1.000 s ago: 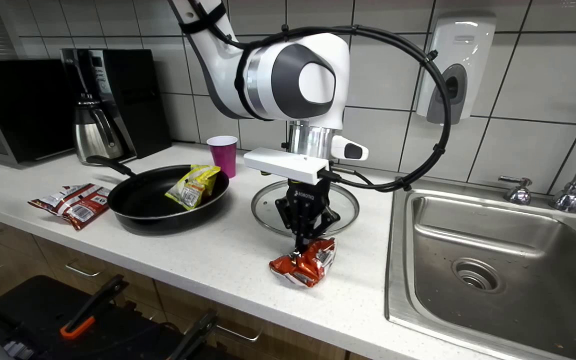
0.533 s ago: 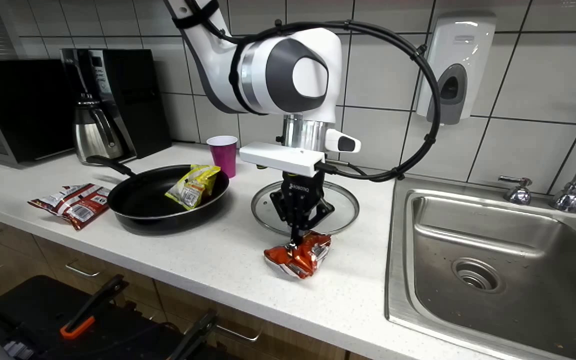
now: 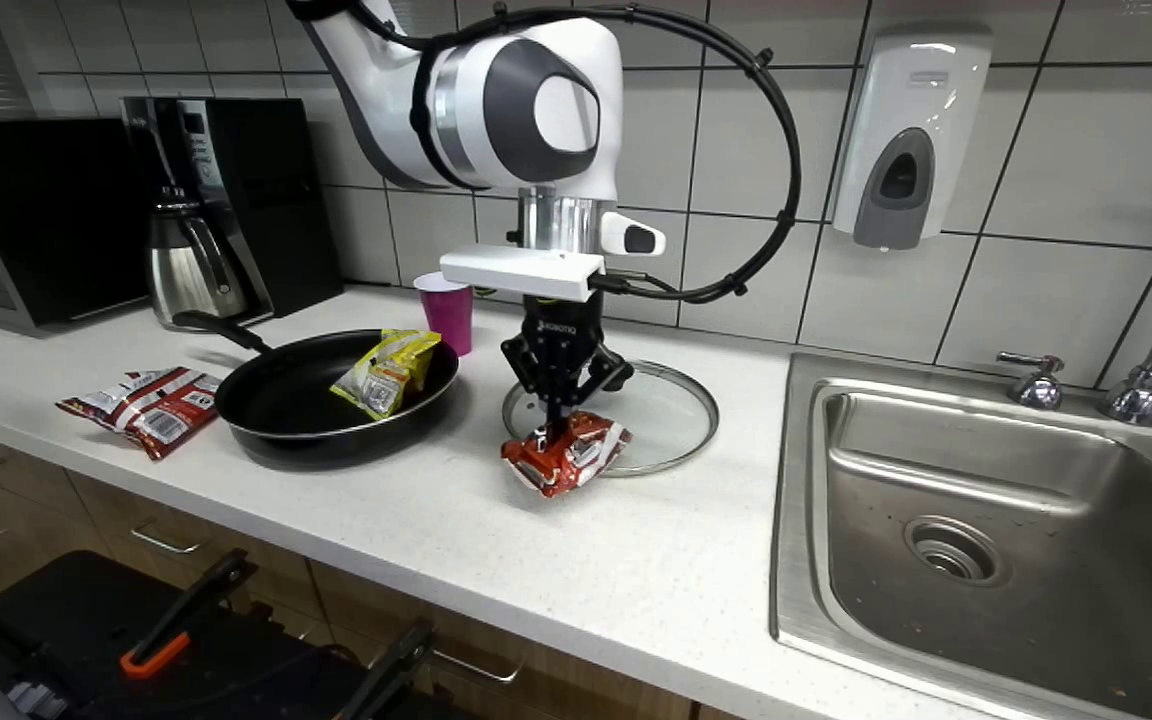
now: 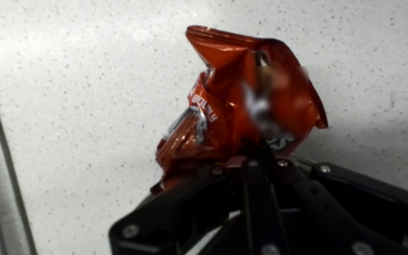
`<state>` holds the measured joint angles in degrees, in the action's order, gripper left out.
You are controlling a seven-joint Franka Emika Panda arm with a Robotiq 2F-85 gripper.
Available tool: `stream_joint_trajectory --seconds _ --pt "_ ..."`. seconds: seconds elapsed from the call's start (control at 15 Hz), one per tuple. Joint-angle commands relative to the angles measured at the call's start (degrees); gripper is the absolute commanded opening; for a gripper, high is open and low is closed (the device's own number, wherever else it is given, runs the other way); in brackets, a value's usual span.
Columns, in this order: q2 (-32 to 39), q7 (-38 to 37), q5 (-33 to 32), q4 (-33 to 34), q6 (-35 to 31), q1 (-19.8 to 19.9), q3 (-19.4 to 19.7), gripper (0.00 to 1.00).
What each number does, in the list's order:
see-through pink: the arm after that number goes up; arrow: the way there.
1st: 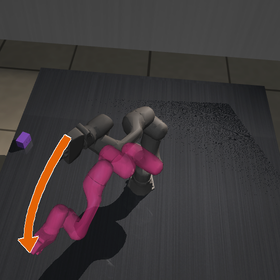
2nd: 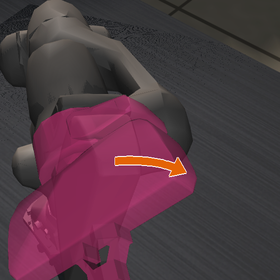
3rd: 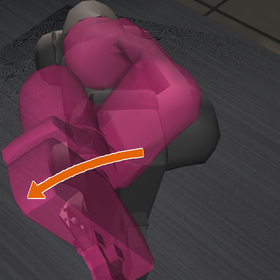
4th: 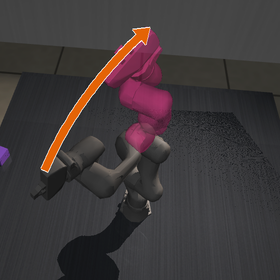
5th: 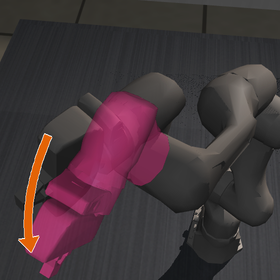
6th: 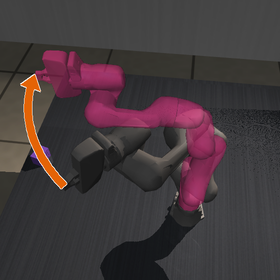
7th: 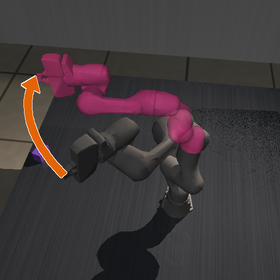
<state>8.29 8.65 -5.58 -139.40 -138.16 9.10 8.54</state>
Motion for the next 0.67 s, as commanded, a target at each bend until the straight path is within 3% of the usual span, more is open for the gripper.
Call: stream_joint_trajectory --seconds 0.0,0.6 --pt "-3.6 0.9 1.1 -1.2 1.1 -1.3 -1.6 0.00" --pt "-6.4 -2.2 -0.7 0.0 1.5 -6.2 -4.9 0.00"
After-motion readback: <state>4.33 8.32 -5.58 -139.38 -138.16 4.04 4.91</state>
